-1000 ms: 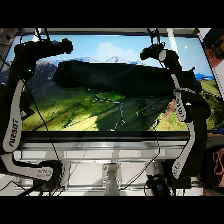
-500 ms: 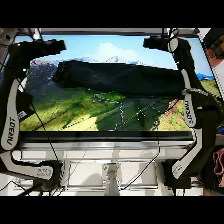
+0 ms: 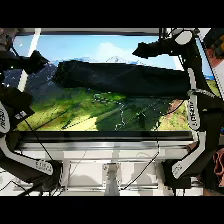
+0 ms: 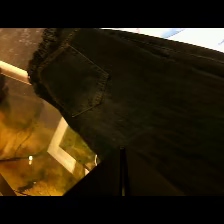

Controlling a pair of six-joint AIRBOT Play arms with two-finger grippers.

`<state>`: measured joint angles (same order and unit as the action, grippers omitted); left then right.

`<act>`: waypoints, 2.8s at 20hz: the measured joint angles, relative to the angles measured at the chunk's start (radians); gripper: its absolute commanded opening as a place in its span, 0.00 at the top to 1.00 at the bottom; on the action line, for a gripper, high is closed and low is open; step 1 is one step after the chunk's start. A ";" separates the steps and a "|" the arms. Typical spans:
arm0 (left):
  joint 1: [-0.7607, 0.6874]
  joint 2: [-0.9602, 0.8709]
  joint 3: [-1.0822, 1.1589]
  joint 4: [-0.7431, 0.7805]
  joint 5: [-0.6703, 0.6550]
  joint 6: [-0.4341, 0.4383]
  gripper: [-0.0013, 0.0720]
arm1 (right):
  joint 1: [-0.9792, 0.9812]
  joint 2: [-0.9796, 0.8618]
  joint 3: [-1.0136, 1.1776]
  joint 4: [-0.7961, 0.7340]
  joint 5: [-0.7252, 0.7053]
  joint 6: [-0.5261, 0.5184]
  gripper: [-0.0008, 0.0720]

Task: Fold the clothes and pants, and hang the long-sleeved shirts on hangers.

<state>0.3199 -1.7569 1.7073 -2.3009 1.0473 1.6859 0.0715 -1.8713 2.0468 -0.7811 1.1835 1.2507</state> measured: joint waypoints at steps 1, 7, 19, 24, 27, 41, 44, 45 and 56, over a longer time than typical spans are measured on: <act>0.000 -0.014 0.002 -0.008 -0.003 0.008 0.25 | -0.001 0.001 0.000 0.013 -0.002 -0.003 0.93; -0.011 -0.085 0.007 -0.027 -0.100 0.019 0.25 | -0.003 0.000 0.000 0.036 -0.026 -0.010 0.31; -0.012 -0.207 0.008 -0.016 -0.172 0.031 0.14 | -0.003 0.001 0.000 0.040 0.130 0.039 0.23; -0.010 -0.236 0.011 -0.018 -0.156 0.032 0.13 | -0.003 0.001 0.000 0.040 0.175 0.048 0.23; -0.008 -0.250 0.011 -0.019 -0.154 0.032 0.13 | -0.003 0.001 0.000 0.040 0.183 0.048 0.23; -0.033 -0.269 0.012 -0.031 -0.090 0.032 0.94 | -0.003 0.001 0.000 -0.001 0.185 0.050 0.28; -0.031 -0.262 0.012 -0.027 -0.077 0.043 0.95 | -0.003 0.001 0.000 -0.003 0.185 0.050 0.91; -0.029 -0.256 0.012 -0.023 -0.068 0.055 0.95 | -0.003 0.001 0.000 -0.004 0.183 0.051 0.96; -0.027 -0.042 0.011 0.384 0.130 0.109 0.95 | 0.174 -0.117 -0.027 0.093 0.079 0.090 0.96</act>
<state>0.2932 -1.7985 1.7187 -1.9171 1.1774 1.7947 0.2459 -1.9888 2.0193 -0.6880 1.2621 1.3407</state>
